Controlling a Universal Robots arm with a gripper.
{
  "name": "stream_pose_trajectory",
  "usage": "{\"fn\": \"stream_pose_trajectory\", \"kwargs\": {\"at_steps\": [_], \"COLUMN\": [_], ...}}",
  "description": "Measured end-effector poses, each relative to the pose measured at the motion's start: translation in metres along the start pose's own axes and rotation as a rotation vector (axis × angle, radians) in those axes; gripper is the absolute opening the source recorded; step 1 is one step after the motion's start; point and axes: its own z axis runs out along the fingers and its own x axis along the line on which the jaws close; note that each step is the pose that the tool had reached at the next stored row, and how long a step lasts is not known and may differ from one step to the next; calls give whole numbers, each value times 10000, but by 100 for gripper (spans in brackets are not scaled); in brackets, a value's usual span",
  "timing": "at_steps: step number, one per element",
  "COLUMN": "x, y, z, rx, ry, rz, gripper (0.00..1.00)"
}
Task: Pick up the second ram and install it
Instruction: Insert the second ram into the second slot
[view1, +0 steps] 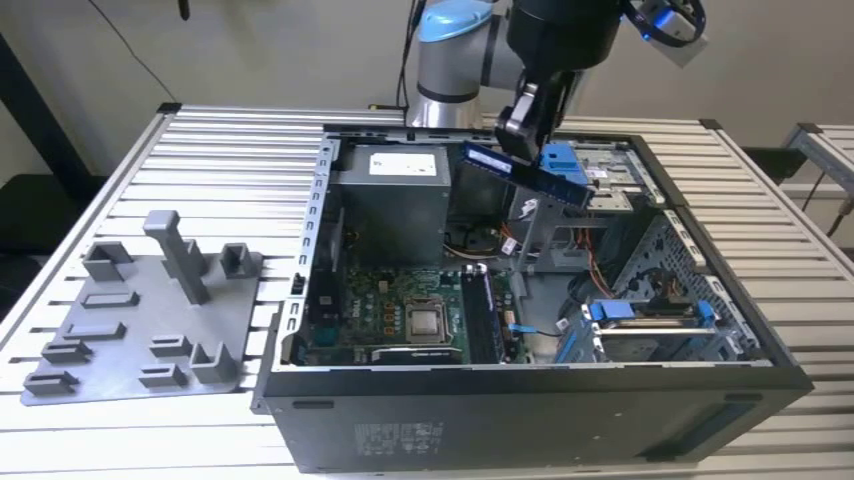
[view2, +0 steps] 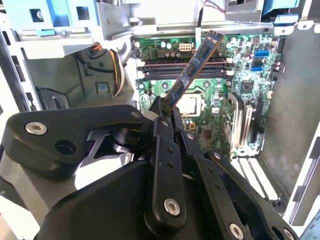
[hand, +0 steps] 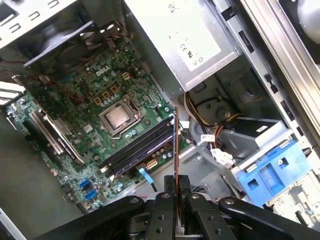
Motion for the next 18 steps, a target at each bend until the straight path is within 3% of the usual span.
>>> {"fn": "stream_pose_trajectory", "kwargs": {"at_steps": [13, 18], "x": [3, 10], "y": [-1, -7], "z": [10, 11], "rx": [94, 100], "ry": [-8, -10], "rz": [1052, 1117], "gripper": [14, 14]}}
